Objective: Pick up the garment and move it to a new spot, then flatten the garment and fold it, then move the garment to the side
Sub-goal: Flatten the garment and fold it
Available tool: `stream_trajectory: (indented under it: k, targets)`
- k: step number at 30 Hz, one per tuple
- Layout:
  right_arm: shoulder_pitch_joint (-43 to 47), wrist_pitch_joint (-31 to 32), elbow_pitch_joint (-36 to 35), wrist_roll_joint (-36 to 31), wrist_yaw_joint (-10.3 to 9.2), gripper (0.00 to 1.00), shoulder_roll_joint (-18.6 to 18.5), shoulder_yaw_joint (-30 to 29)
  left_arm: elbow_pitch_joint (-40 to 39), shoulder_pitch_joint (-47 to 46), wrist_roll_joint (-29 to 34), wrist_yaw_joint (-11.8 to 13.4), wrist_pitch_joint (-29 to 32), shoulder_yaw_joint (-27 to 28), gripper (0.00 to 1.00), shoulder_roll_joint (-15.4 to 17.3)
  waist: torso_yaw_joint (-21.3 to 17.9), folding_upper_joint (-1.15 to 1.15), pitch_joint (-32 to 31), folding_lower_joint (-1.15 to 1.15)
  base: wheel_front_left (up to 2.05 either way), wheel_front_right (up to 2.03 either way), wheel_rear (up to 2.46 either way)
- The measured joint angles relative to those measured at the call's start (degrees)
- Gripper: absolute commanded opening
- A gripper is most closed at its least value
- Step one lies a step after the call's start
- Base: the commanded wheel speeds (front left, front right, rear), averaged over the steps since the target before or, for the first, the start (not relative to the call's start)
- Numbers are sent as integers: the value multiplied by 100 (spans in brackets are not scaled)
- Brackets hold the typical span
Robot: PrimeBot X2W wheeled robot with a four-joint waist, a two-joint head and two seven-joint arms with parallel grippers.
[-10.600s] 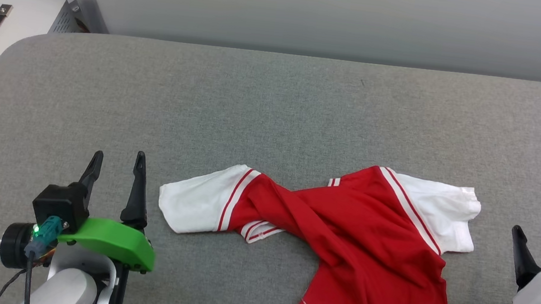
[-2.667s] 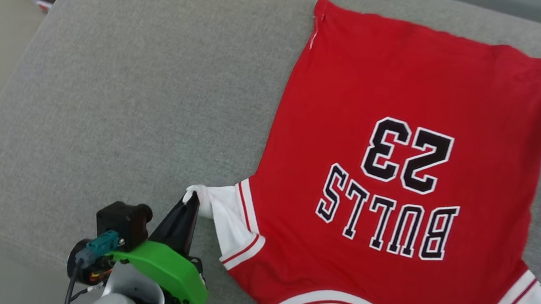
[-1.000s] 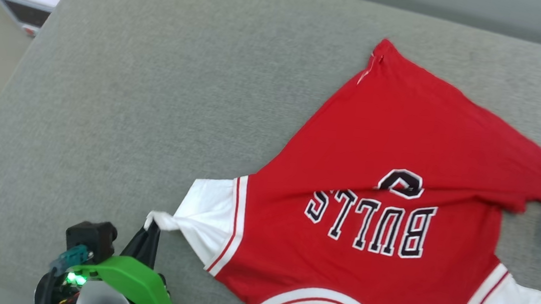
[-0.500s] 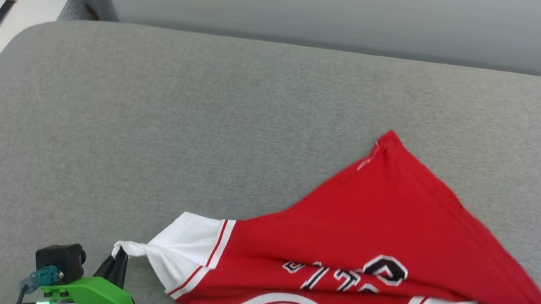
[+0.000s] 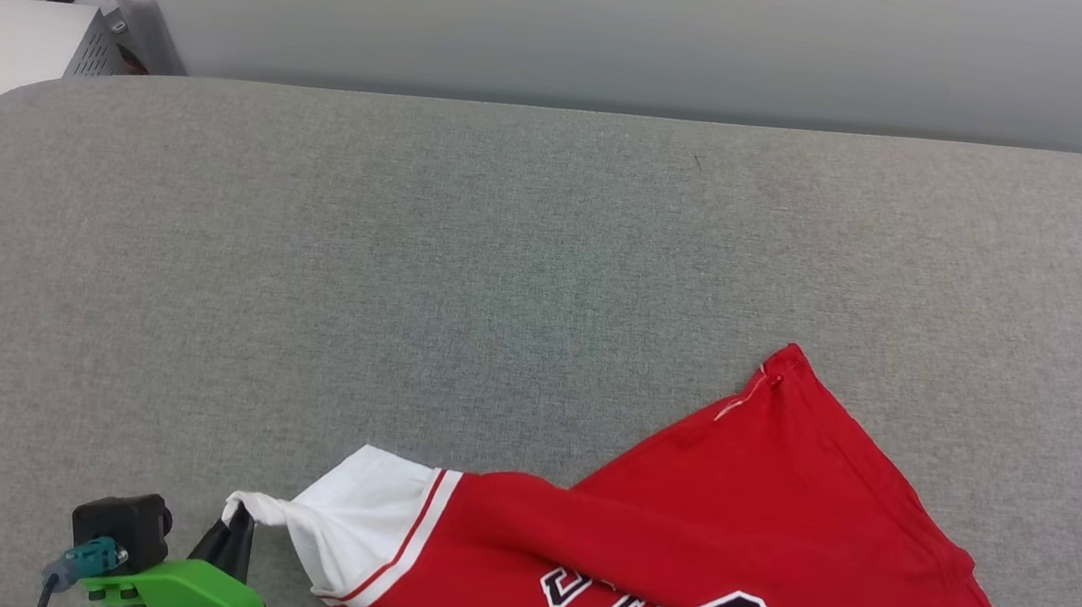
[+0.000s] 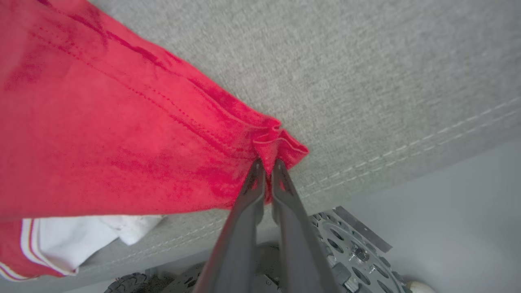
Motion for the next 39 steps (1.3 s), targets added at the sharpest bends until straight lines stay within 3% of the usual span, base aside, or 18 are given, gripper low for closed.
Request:
stream_trajectory:
  k: [10,16,21,31,39]
  targets:
    - [-968,-2092,-183,-230,0,100,-341,450,-43,-142,34,-35,0,-115,0,-58,157,0,34,0,0,0,0]
    - [-1674,-2568,268,-221,0,100,-726,996,-157,-382,142,-52,1,-186,0,-89,306,0,173,0,0,0,0]
    - [-2399,-2248,755,22,0,100,-1226,1752,-198,-644,244,-82,19,-312,0,-176,475,0,375,0,0,0,0]
    - [-3360,-345,993,1148,0,100,-2349,3471,-112,-909,363,-208,23,-492,0,-403,884,0,748,0,0,0,0]
    - [-3972,174,1011,1492,0,100,-2707,4580,19,-1099,374,-304,-11,-531,0,-486,1069,0,1044,0,0,0,0]
